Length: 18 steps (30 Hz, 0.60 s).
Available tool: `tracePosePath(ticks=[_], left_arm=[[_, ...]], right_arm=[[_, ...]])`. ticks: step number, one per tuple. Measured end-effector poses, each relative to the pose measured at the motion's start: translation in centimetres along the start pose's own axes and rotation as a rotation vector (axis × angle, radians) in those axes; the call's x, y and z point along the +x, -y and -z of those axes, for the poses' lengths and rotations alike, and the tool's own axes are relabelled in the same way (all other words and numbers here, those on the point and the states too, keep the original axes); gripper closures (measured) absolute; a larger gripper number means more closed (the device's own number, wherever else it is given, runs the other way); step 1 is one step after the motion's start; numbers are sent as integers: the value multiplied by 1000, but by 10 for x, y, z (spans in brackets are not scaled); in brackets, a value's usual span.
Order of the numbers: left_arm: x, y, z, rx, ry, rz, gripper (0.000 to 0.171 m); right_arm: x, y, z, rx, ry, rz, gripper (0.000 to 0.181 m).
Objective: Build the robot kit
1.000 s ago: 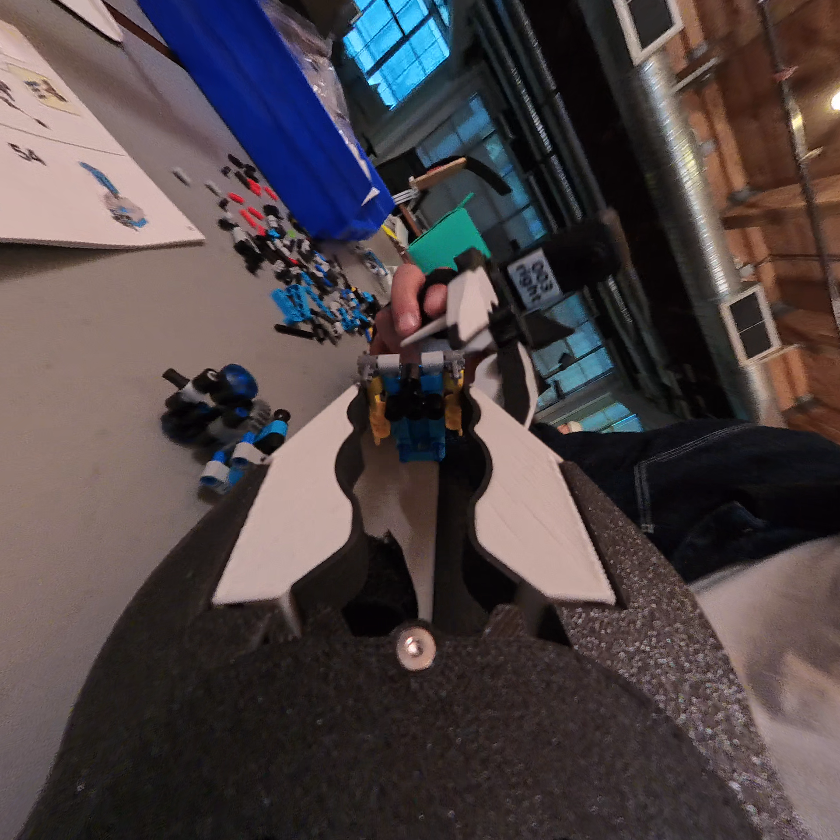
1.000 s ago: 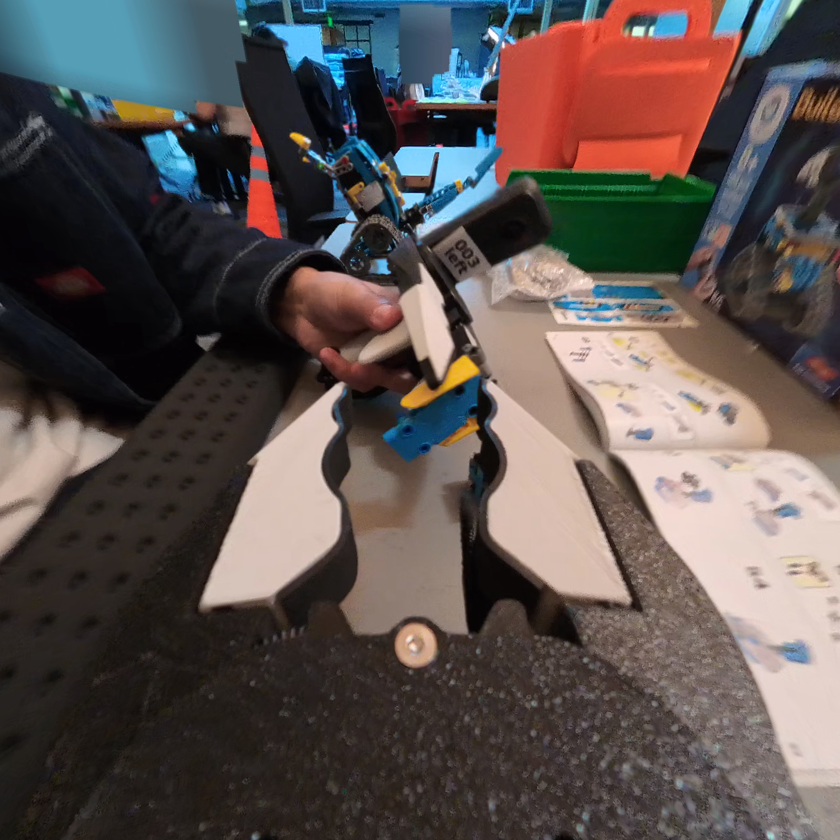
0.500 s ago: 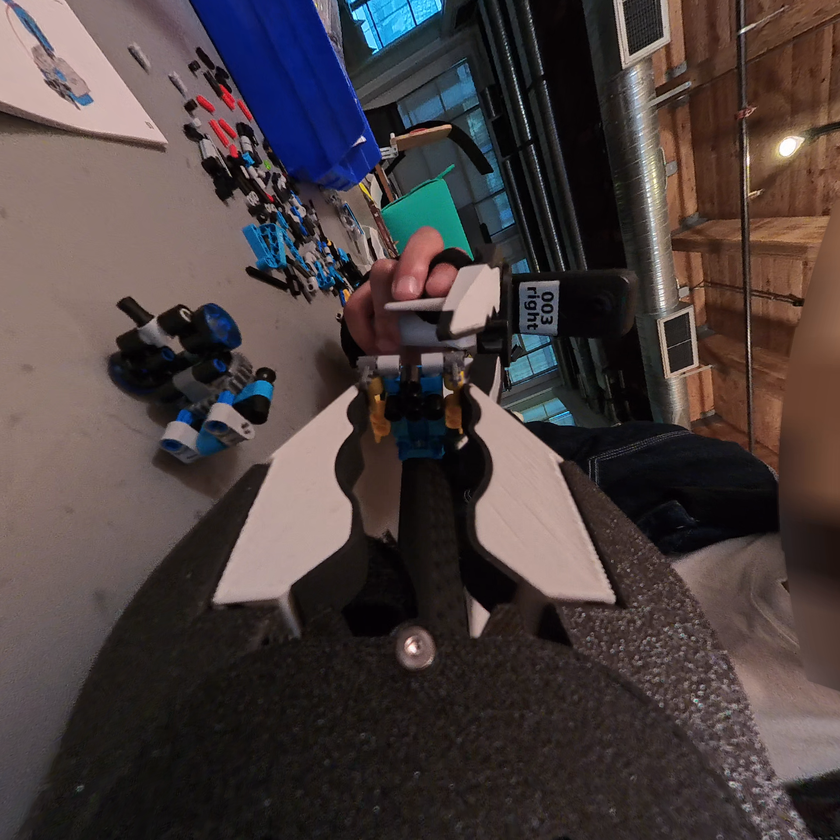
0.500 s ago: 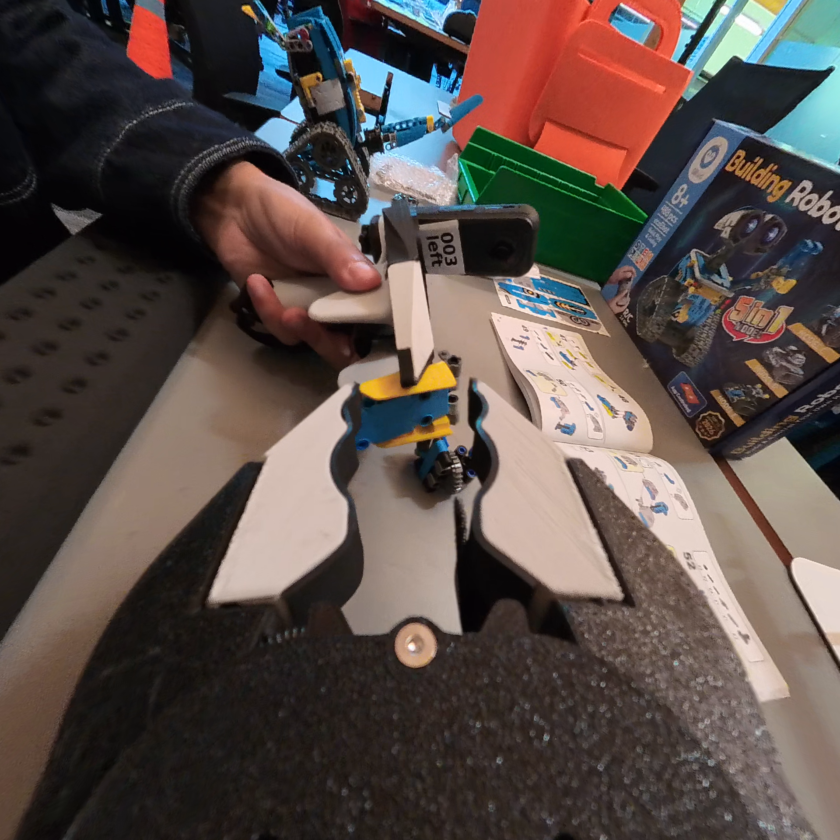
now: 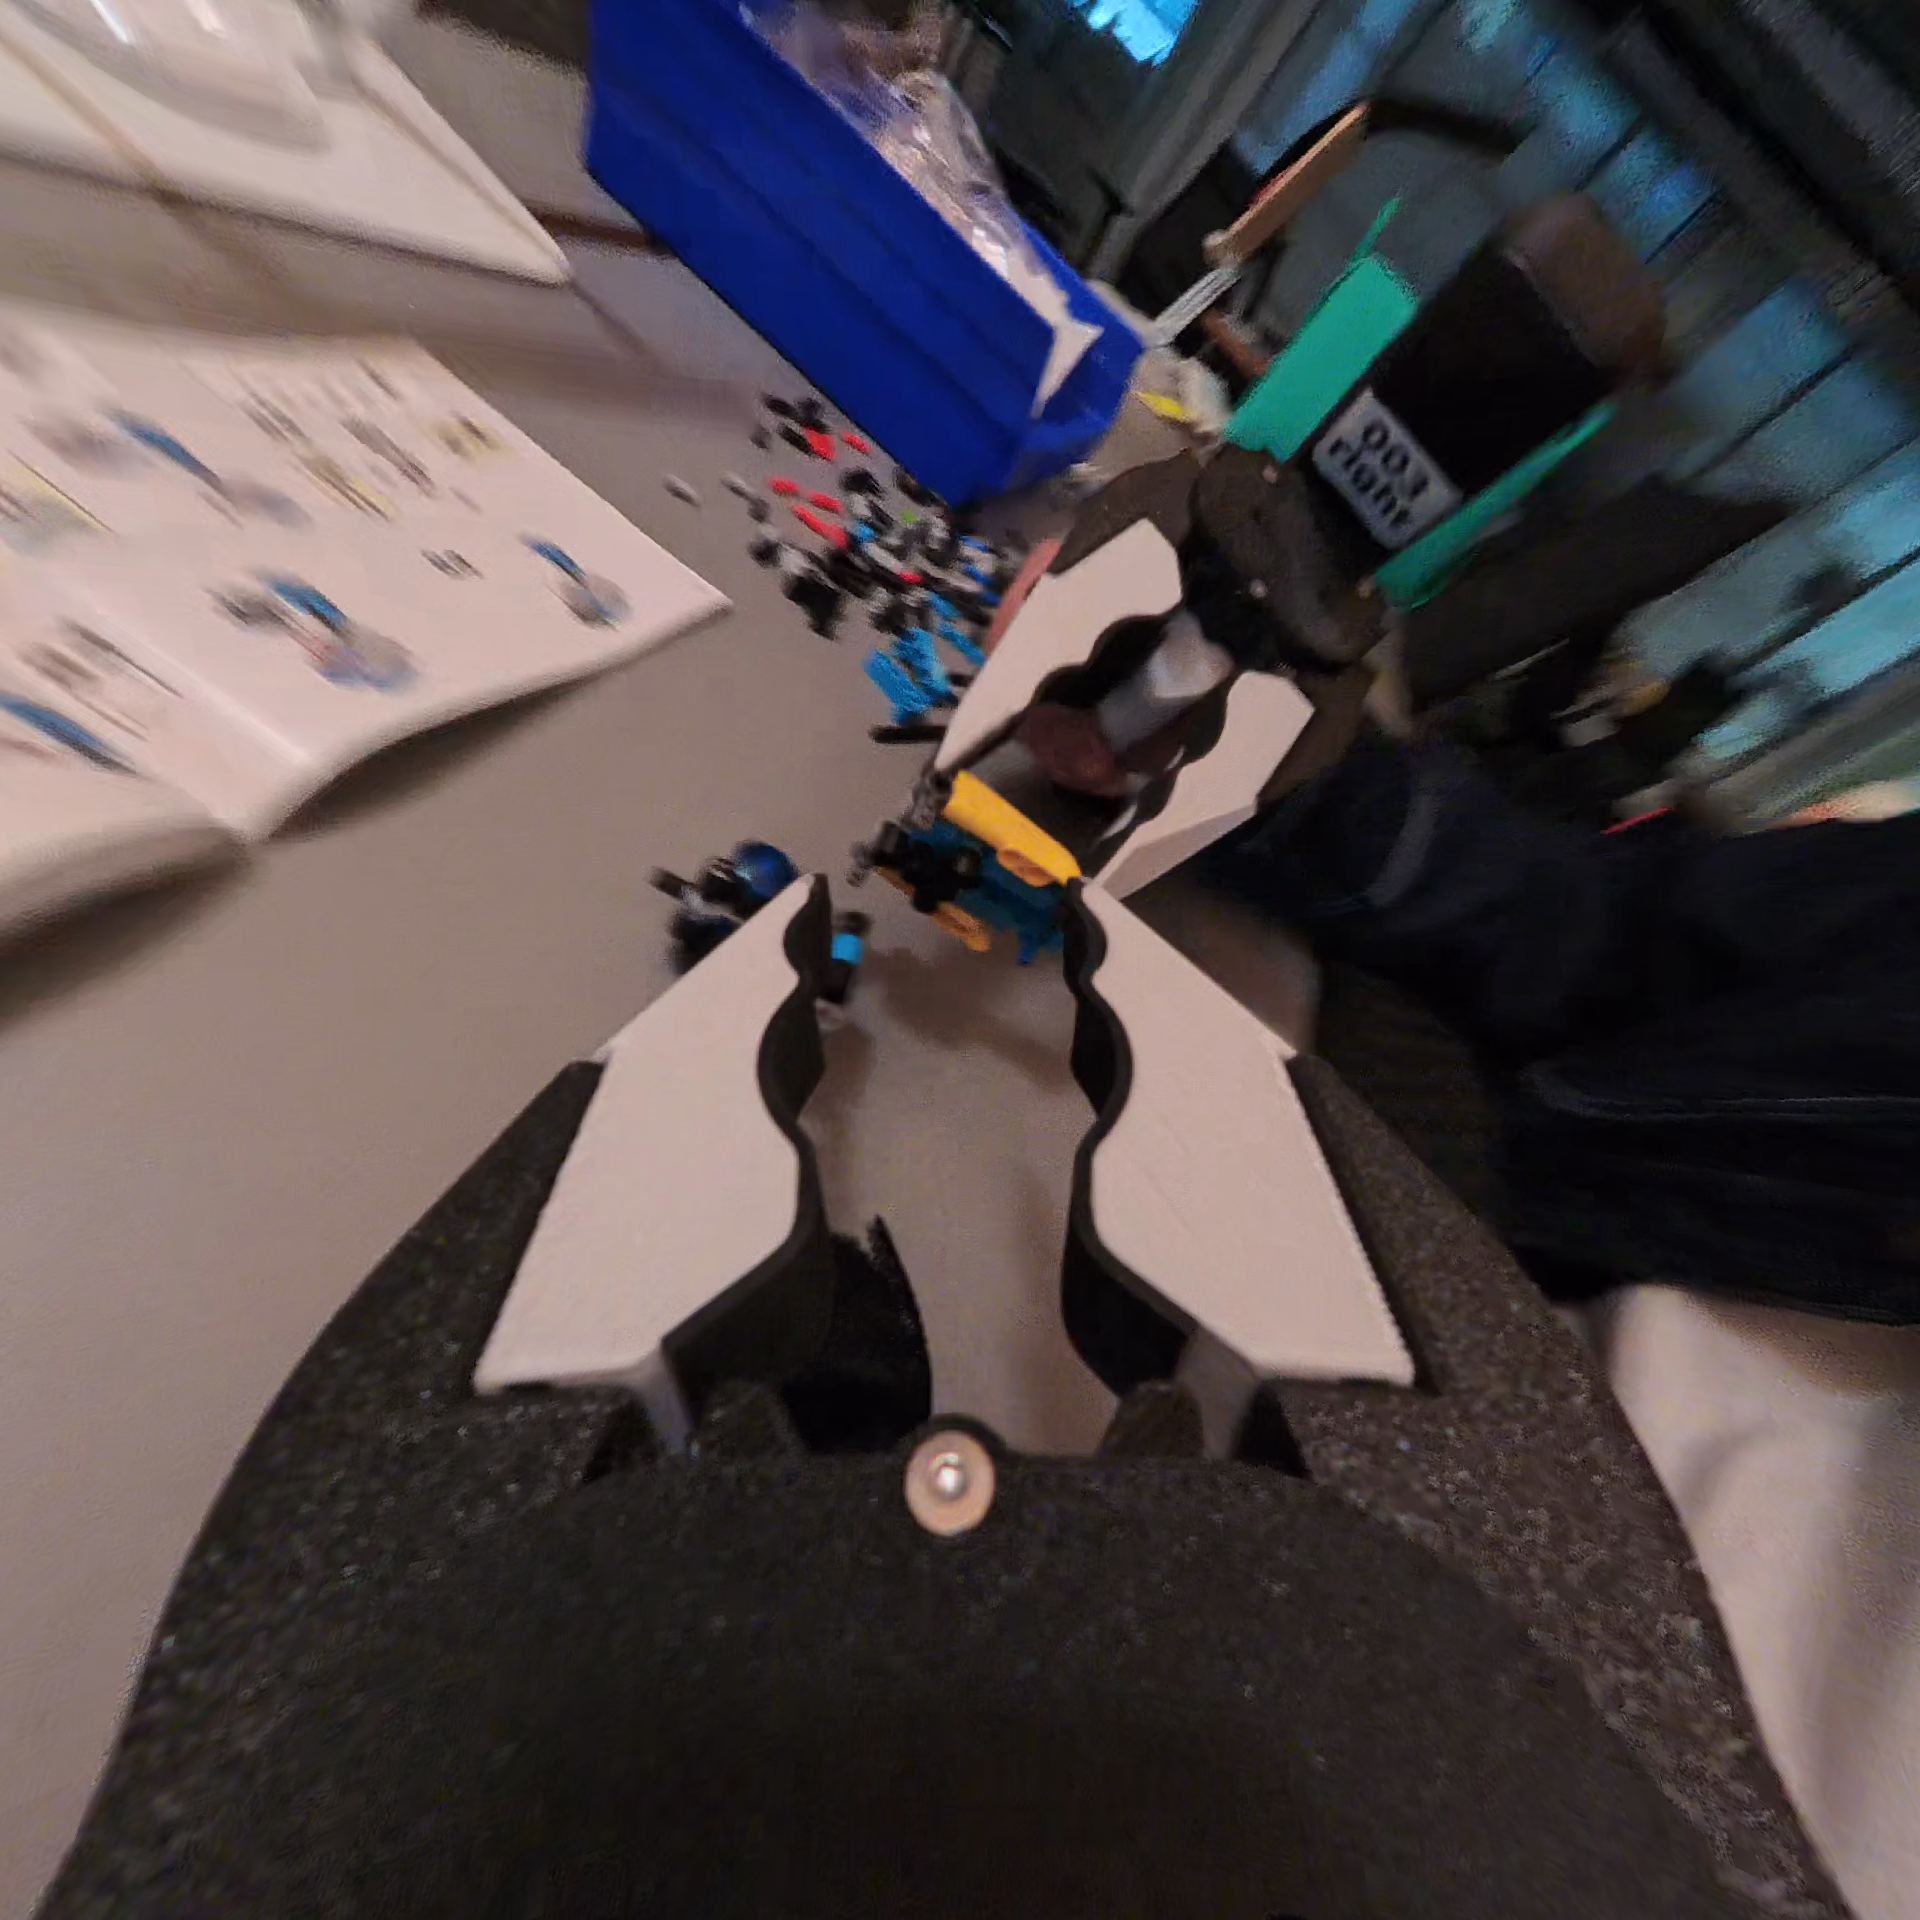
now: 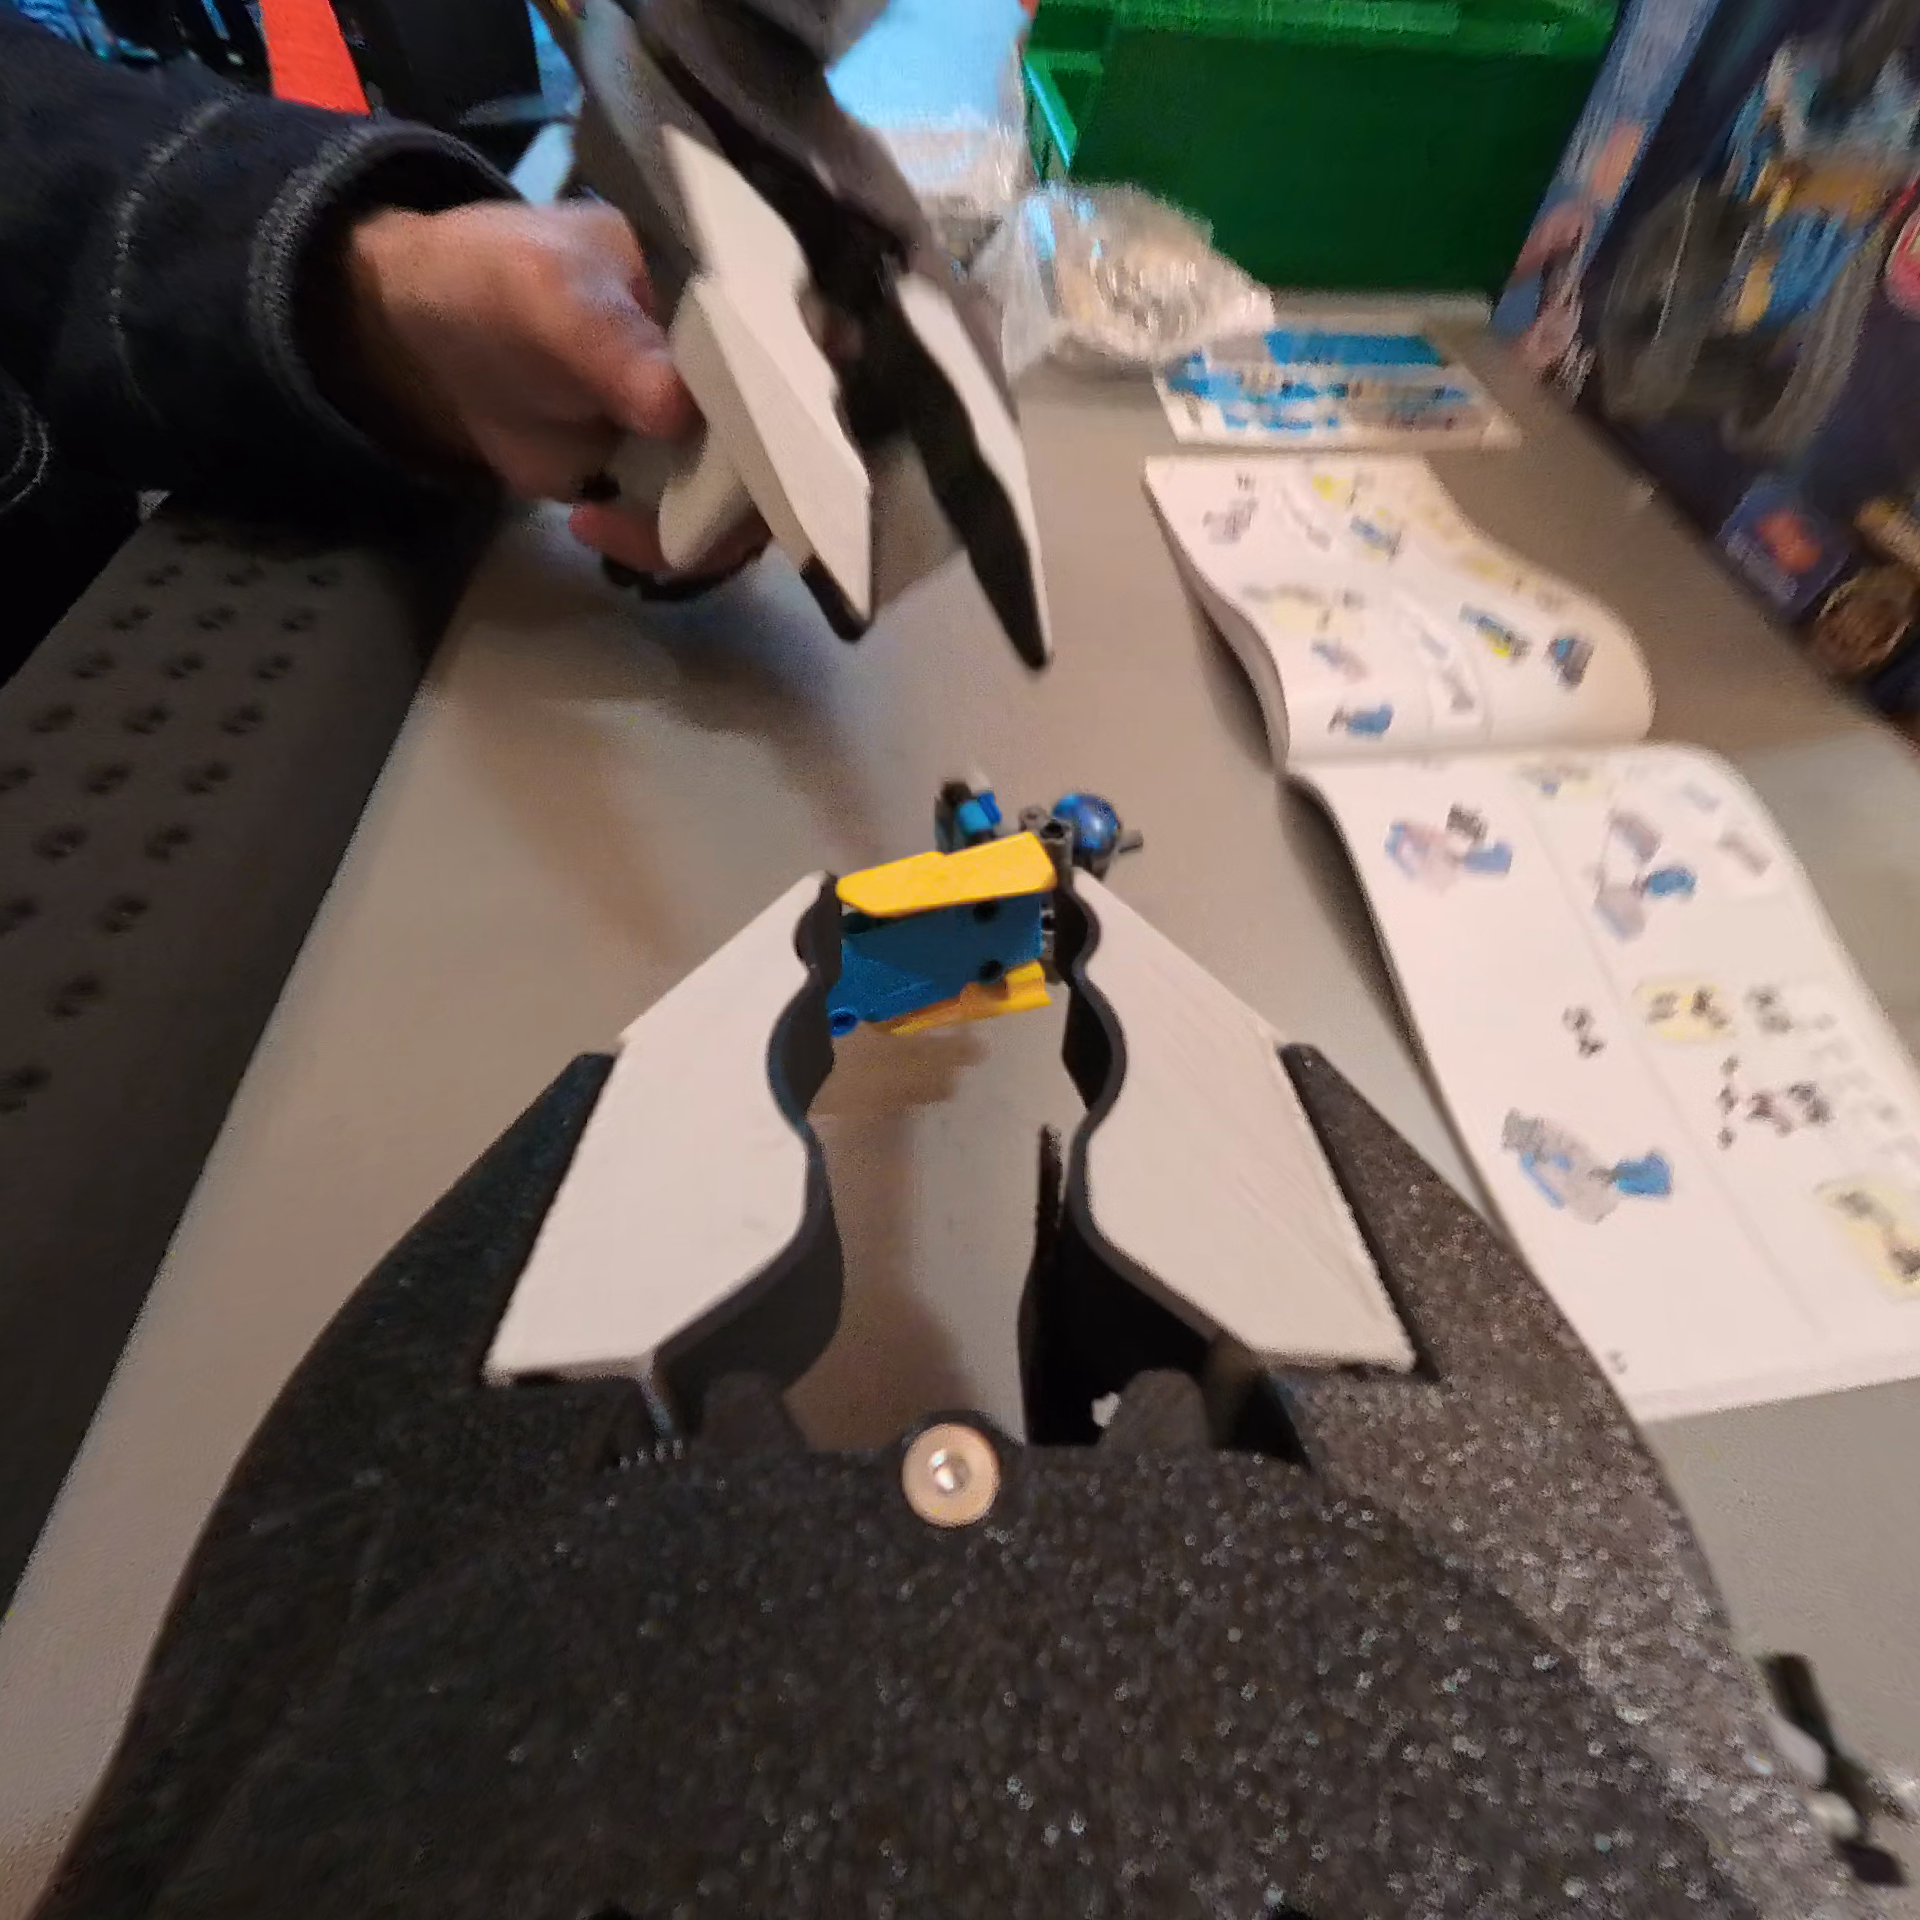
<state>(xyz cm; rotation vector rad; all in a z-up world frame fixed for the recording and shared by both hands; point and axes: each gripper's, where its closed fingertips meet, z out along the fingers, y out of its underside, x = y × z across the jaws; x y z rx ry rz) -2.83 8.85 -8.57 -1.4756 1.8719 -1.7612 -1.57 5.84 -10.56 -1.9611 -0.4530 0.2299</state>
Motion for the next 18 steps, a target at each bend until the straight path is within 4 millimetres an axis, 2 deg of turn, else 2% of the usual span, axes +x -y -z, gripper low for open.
tracePosePath(ticks=[3,5,7,9,15,18], left_arm=[[-10,-13,-4,-130,135,-316,127],[-9,-29,-15,-211,158,-428,127],[-18,-43,-22,-282,224,-522,127],[-22,-43,-26,-285,272,-595,136],[-29,-36,-32,-264,287,-567,154],[-31,-35,-32,-259,262,-509,155]], right_arm=[[1,-14,-5,-45,29,-55,141],[-1,-18,-7,-67,27,-23,141],[-1,-20,-9,-84,12,-7,141],[-2,-25,-12,-113,16,-22,140],[-3,-15,-11,-58,37,-57,141],[0,-25,-11,-99,38,-80,140]])
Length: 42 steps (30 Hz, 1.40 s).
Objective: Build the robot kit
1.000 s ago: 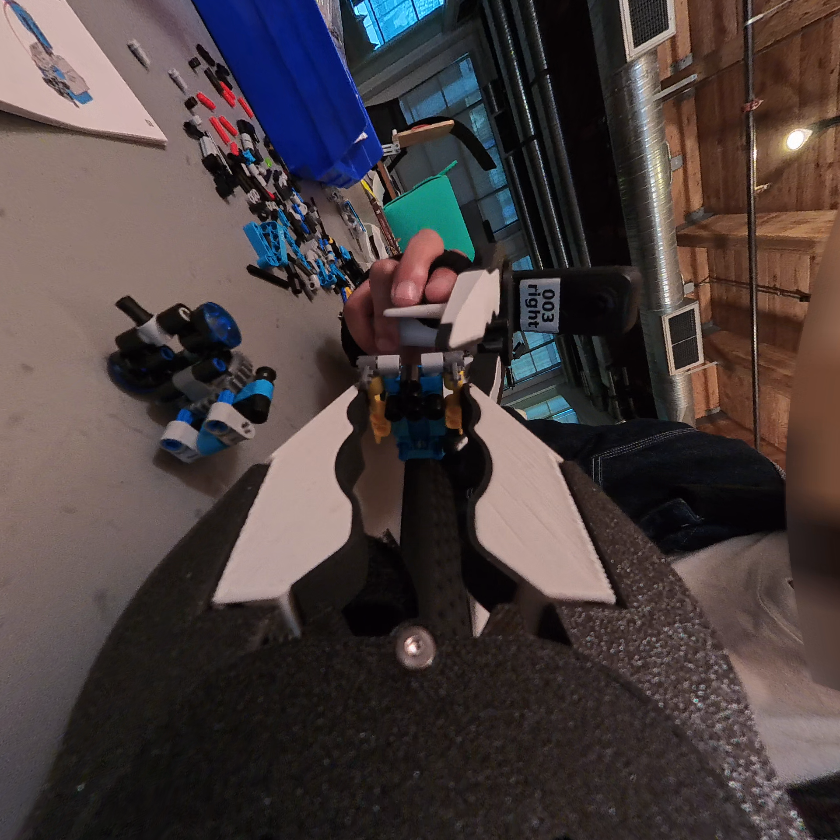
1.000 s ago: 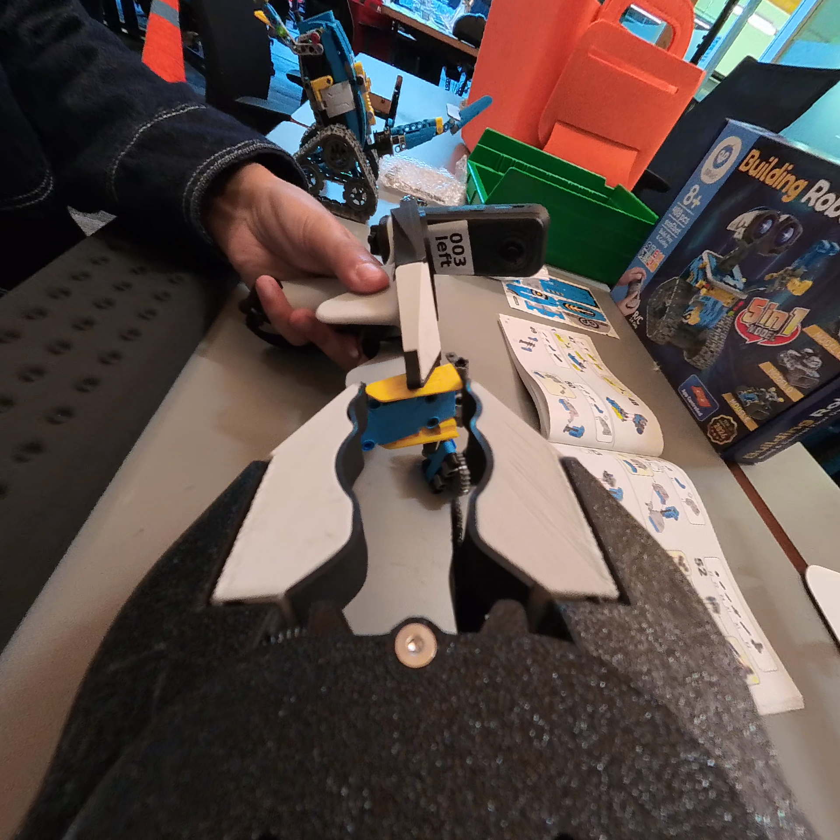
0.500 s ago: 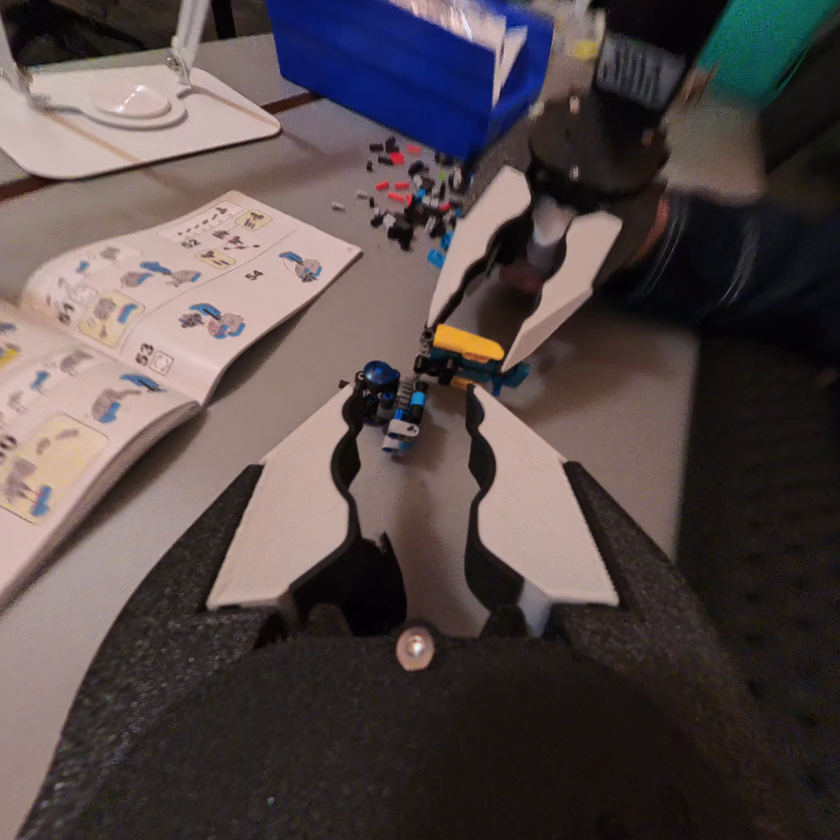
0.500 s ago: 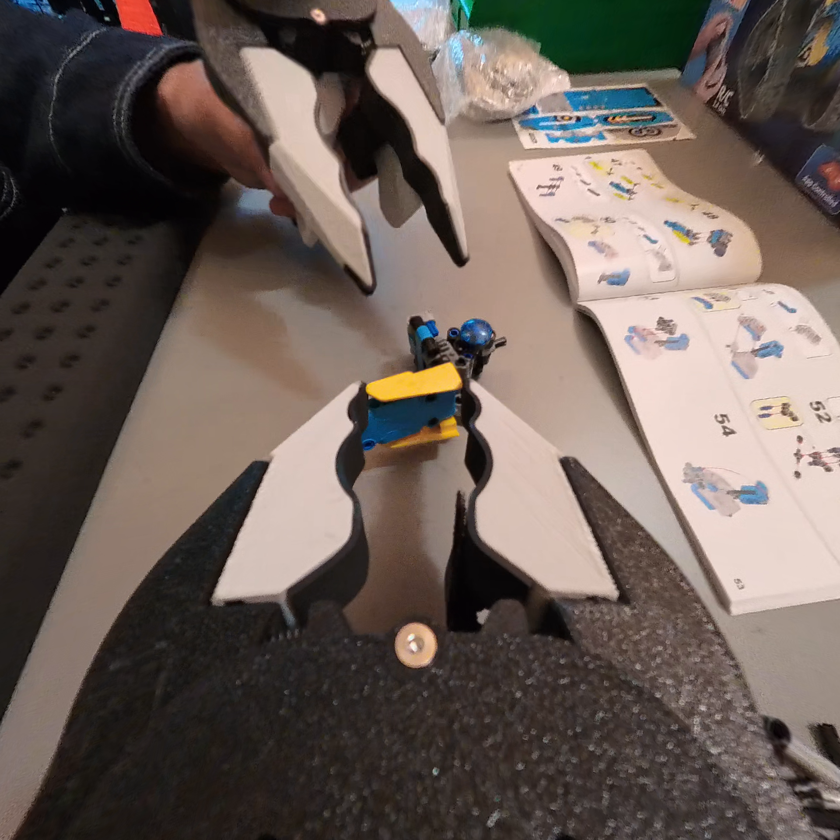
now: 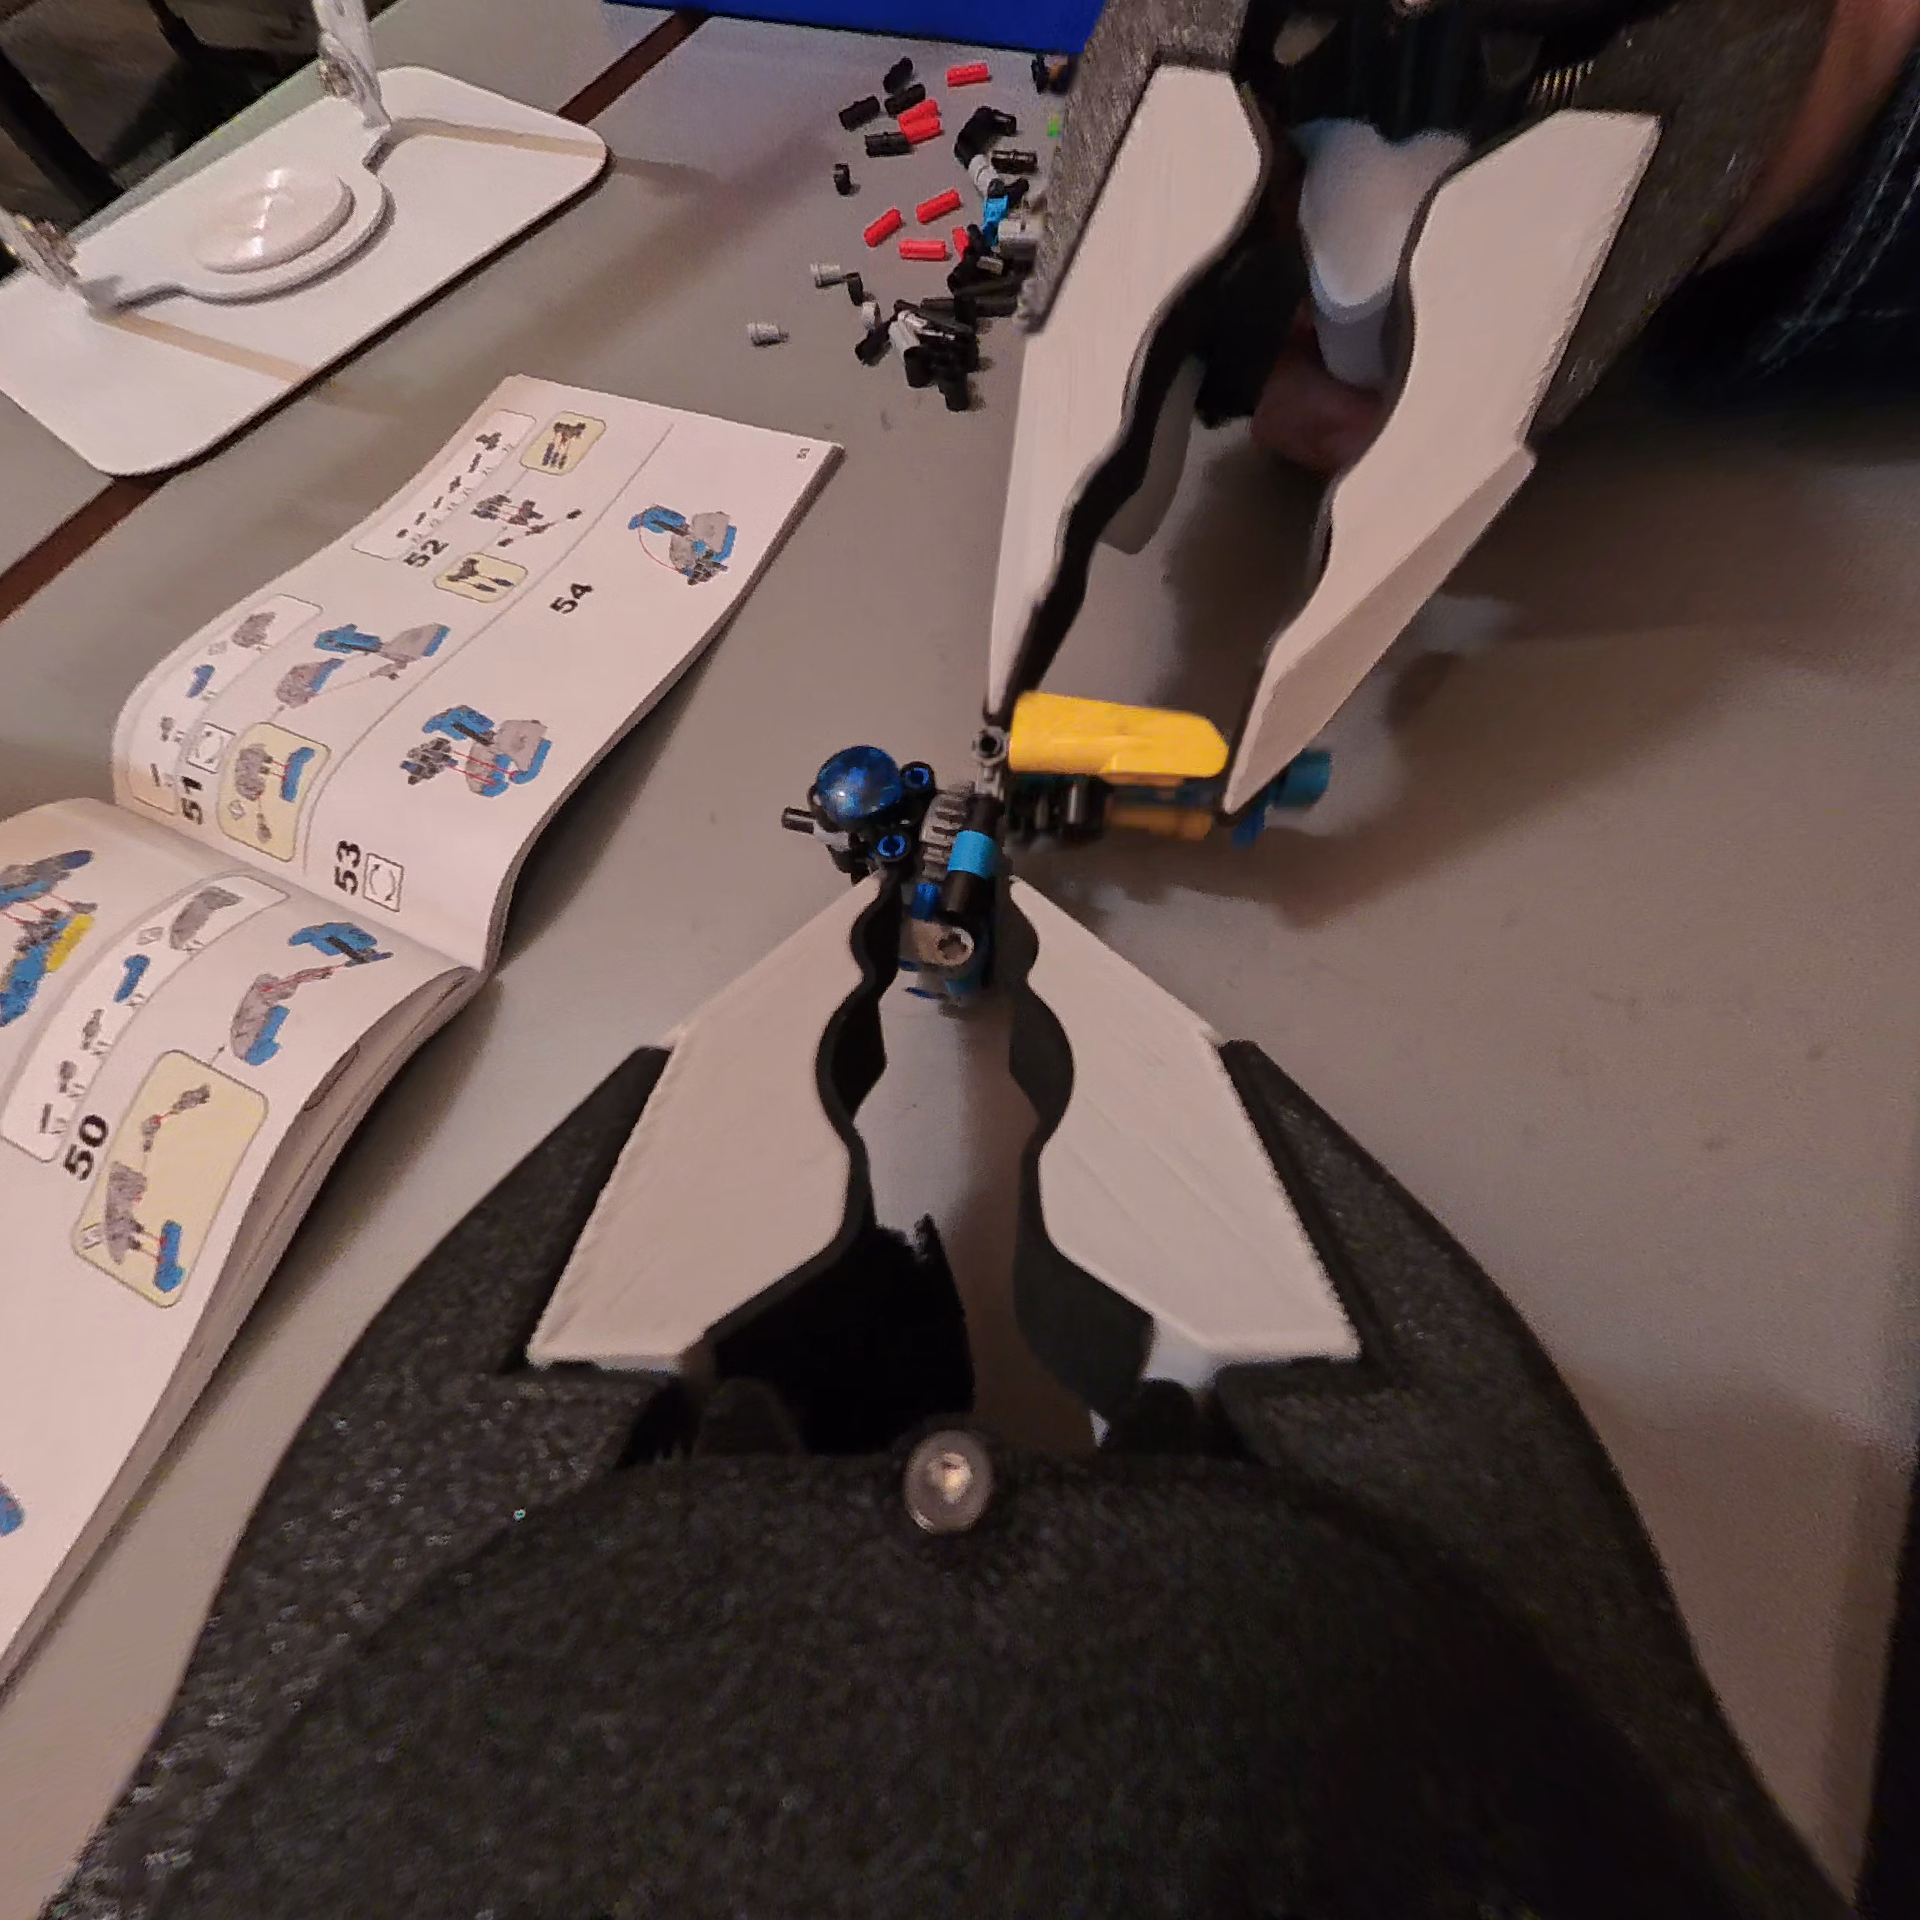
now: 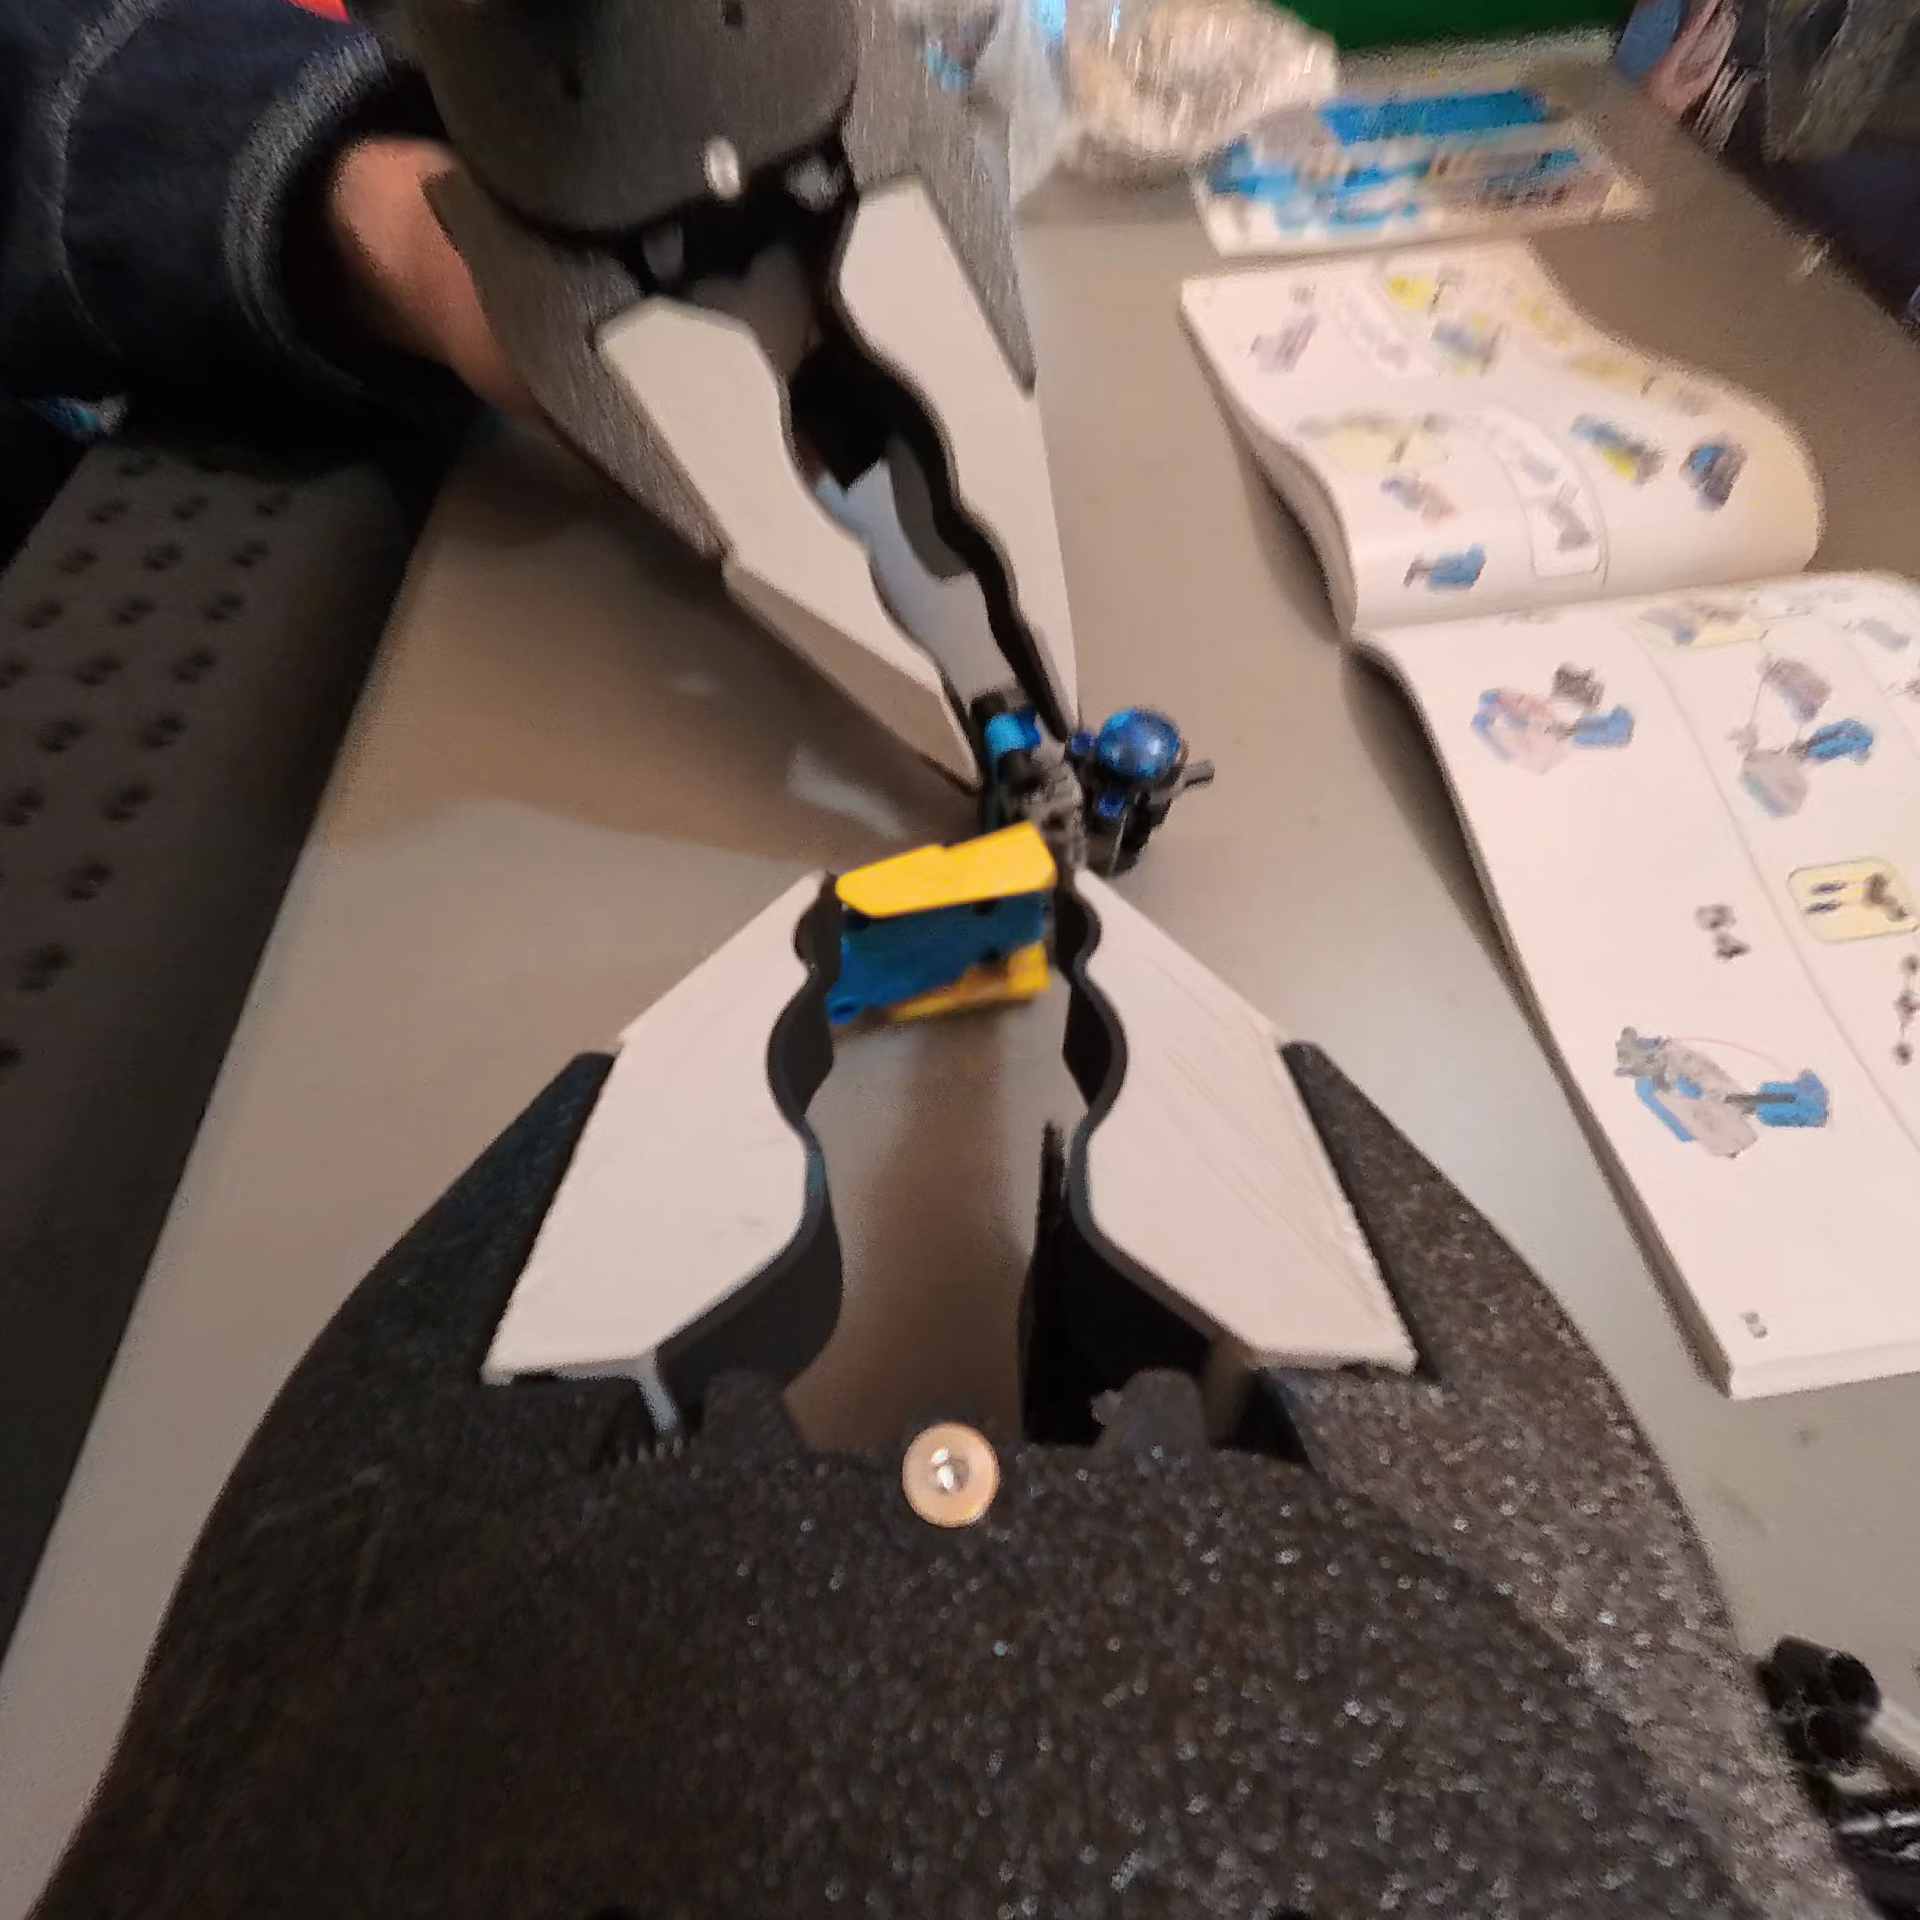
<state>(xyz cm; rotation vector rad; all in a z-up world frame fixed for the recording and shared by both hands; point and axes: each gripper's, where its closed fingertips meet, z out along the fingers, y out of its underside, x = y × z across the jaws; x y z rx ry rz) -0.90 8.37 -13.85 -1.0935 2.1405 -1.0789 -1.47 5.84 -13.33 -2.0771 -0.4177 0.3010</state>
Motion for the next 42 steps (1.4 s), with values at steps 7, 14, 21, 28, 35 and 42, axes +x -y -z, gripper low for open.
tracePosePath(ticks=[7,14,21,28,35,42], left_arm=[[-1,0,0,4,-49,57,155],[3,1,1,10,-95,72,156],[4,-1,3,-3,-92,51,157],[5,2,1,-9,-78,12,157],[-2,-2,4,-67,-47,-10,158],[4,-3,5,-130,-80,21,158]], right_arm=[[0,-3,1,-11,31,-31,140],[-2,-7,5,-24,51,0,140],[-1,-7,5,-20,57,-8,140],[-2,-7,5,-20,63,-16,140],[-2,-7,4,-22,65,-34,140],[-2,-7,4,-22,66,-40,140]])
